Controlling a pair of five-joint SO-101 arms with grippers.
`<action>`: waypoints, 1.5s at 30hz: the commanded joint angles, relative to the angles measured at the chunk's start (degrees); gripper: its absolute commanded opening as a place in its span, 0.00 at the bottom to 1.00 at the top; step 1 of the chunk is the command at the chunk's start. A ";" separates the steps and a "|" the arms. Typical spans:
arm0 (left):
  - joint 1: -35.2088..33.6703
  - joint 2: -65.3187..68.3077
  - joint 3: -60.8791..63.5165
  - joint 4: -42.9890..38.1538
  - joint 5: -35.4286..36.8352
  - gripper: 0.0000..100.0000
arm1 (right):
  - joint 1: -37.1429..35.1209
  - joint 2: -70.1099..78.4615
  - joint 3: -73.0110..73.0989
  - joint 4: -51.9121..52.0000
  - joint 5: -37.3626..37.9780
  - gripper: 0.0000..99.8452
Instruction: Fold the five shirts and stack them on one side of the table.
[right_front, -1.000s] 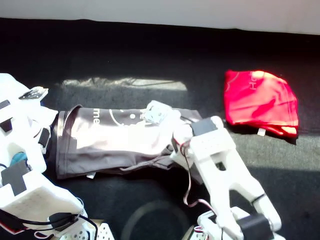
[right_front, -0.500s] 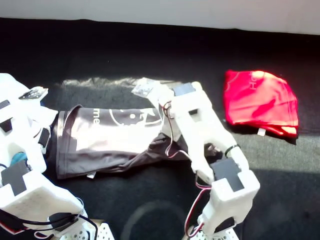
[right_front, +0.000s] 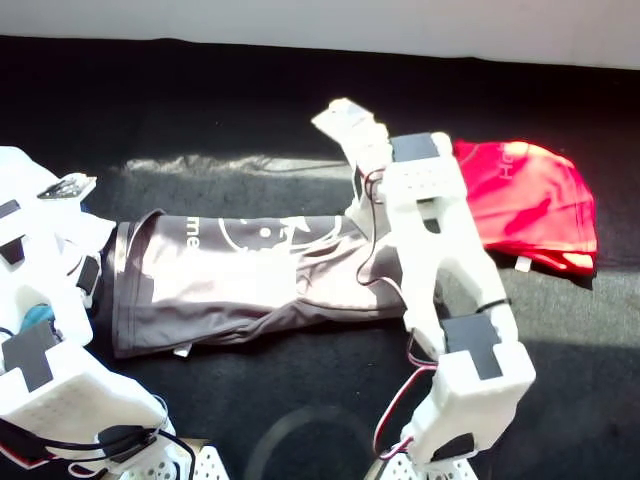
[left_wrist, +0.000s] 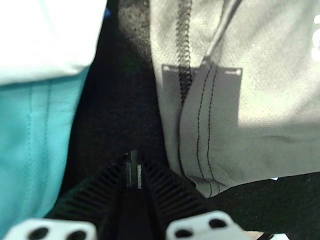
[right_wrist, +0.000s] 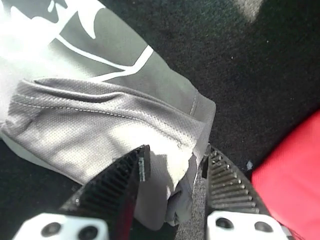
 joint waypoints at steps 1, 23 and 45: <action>0.48 -1.01 -1.71 0.44 -0.26 0.01 | 0.40 -9.71 -1.10 3.38 -2.37 0.12; 0.75 -1.54 -1.80 0.26 0.09 0.01 | 7.08 -22.11 47.69 -26.51 -3.96 0.01; -12.53 25.63 -38.73 0.35 5.10 0.01 | 2.24 -50.77 28.70 3.74 -4.04 0.01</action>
